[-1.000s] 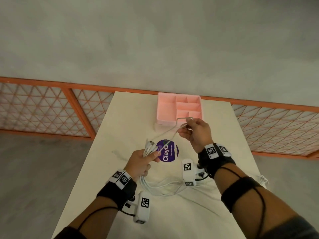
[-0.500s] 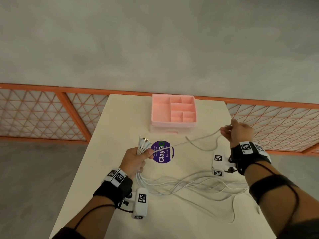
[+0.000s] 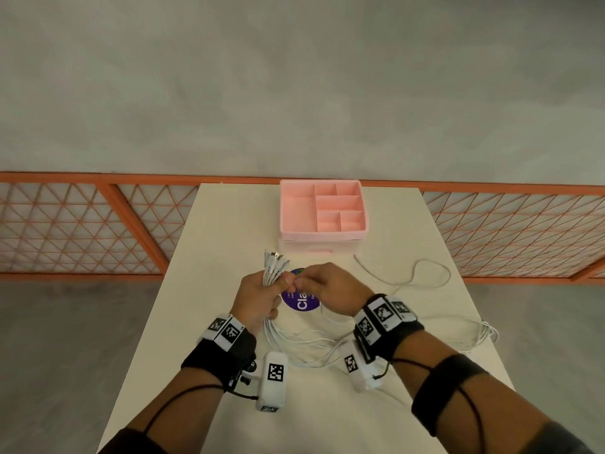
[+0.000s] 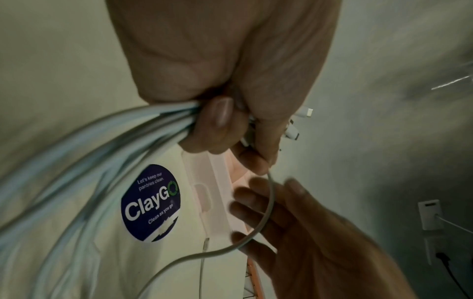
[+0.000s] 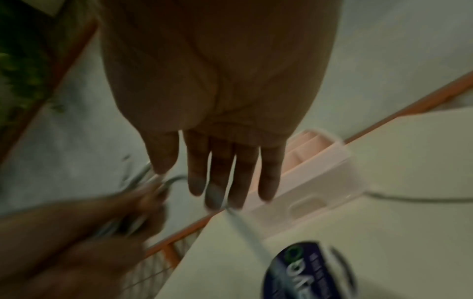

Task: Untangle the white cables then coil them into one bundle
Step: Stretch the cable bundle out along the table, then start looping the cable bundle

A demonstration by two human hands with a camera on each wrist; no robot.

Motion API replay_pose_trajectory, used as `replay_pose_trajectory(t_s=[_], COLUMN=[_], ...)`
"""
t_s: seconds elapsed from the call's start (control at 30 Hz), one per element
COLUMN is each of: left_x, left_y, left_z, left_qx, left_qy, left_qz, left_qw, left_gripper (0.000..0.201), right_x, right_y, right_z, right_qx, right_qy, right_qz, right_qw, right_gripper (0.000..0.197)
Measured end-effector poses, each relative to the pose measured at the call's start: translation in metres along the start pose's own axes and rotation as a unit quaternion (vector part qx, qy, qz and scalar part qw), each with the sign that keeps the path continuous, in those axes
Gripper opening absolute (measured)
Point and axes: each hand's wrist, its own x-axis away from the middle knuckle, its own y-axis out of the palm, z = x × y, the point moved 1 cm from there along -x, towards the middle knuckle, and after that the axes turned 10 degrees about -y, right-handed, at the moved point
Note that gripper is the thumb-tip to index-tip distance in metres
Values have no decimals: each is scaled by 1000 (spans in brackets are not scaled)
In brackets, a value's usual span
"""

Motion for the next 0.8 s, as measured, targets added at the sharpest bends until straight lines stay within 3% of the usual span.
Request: replay_pose_trajectory(t_s=[0.07,0.2,0.33,0.47,0.6,0.8], left_x=[-2,-5,-5,1,4,3], left_y=[-1,-12,-9,10,26,24], left_z=[1,-1,-6,-1,2,-1], left_qx=[0,45,97,113,82,23], left_qy=[5,-17,-52,-67,-34,-19], left_qz=[17,75,59,21,-12,18], left_qw=[1000,996,992,991,996,999], left_gripper=[14,27,30,31,32,26], right_x=[-4,-6,-5,-5,-4,-4], right_y=[12,12,16,31,43,34], right_z=[-5,4,1,-9,-16,-16], right_qx=[-29,-98,-196,-199,-187,-8], right_qy=[0,49,63,57,49,-4], right_qz=[-8,96,168,148,130,89], right_qw=[1000,989,964,967,972,996], right_gripper=[31,27,27,27,33,30])
